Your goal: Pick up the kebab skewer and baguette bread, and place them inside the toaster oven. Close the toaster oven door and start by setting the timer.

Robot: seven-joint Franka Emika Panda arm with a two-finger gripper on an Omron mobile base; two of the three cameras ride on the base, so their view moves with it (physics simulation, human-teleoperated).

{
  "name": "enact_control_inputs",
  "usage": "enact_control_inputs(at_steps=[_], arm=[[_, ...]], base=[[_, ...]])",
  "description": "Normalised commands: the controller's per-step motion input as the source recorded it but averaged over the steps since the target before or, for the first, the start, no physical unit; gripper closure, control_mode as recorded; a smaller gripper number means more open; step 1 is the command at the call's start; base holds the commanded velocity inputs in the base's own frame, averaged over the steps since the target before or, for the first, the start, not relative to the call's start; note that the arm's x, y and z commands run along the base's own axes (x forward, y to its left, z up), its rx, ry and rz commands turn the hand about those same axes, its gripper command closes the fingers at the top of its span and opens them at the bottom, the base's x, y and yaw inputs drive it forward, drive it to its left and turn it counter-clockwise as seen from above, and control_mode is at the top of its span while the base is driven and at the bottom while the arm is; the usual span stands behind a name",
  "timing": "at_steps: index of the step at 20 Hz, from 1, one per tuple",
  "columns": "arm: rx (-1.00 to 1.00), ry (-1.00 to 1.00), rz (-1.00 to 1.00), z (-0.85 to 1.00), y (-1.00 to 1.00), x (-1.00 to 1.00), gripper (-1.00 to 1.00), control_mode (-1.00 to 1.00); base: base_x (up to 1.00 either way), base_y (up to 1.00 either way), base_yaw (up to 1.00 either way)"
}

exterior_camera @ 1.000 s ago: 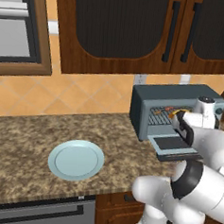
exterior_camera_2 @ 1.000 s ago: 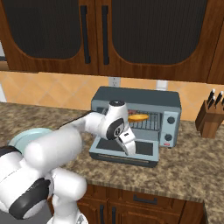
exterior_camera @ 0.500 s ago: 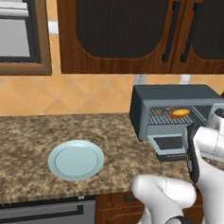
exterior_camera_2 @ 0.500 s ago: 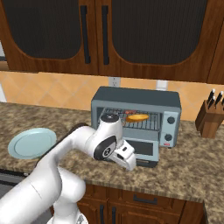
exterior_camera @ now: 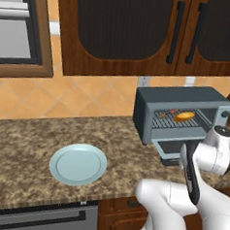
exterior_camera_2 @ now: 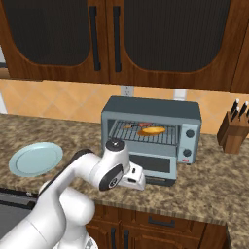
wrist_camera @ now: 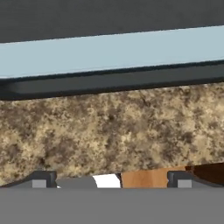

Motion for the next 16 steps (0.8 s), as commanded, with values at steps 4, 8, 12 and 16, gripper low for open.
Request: enact_control_inputs(at_steps=[4,8,12,16], arm=[[-0.04,0.00,0.20,-0.31,0.00,0.03,-1.00,-1.00],[0.00,0.00,0.05,-0.02,-0.01,0.24,-1.00,-1.00],[0.00,0.00,0.00,-0.04,0.00,0.12,-1.00,-1.00],[0.00,0.00,0.00,-0.14,0.00,0.19,-1.00,-1.00]], base=[[0.00,0.00,0.00],[0.00,0.00,0.00],[0.00,0.00,0.00],[0.00,0.00,0.00]])
